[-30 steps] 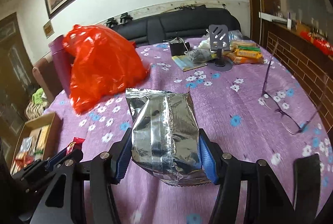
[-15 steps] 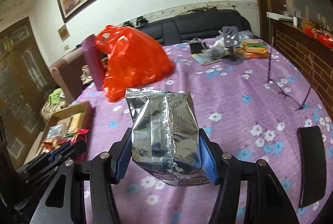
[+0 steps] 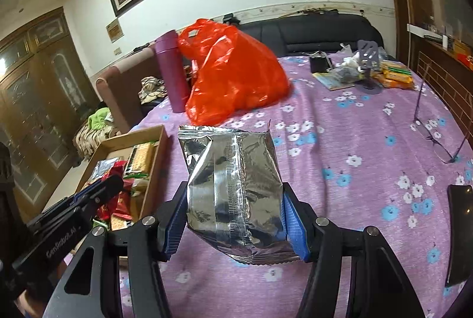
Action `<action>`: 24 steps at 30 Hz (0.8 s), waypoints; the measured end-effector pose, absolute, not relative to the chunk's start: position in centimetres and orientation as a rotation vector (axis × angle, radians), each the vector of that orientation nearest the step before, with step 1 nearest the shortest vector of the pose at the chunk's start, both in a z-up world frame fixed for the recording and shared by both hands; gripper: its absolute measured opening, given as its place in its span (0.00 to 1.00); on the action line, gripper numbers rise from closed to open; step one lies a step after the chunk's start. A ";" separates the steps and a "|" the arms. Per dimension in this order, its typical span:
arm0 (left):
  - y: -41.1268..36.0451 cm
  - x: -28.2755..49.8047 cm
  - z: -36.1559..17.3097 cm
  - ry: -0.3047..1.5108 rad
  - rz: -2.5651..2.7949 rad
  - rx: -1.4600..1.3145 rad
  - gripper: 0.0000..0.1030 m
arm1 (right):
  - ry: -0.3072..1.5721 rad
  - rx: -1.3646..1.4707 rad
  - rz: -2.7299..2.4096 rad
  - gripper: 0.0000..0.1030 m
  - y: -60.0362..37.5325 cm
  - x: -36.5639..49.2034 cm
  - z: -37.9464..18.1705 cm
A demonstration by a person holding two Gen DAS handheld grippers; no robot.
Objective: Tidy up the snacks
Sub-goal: 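Carry both items over the cardboard box and open both tools to drop them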
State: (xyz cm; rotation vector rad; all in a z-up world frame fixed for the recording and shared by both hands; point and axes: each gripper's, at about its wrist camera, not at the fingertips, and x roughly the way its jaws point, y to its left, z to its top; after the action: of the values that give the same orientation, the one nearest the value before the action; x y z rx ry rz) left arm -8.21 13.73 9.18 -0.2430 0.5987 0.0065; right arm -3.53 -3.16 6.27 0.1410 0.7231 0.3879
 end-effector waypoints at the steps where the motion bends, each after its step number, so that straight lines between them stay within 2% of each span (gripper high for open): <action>1: 14.2 -8.2 9.2 0.598 0.013 -0.251 0.18 | 0.726 0.138 0.394 0.62 -2.9 -3.6 6.2; 24: 25.1 -10.3 8.0 0.563 0.183 -0.350 0.18 | 0.785 0.049 0.538 0.62 4.6 -4.3 5.2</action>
State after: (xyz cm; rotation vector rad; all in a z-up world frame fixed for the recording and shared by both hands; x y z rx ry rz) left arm -10.34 25.05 7.96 -0.3498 0.5634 0.1830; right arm -4.31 4.64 5.16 0.0489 0.7848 0.5376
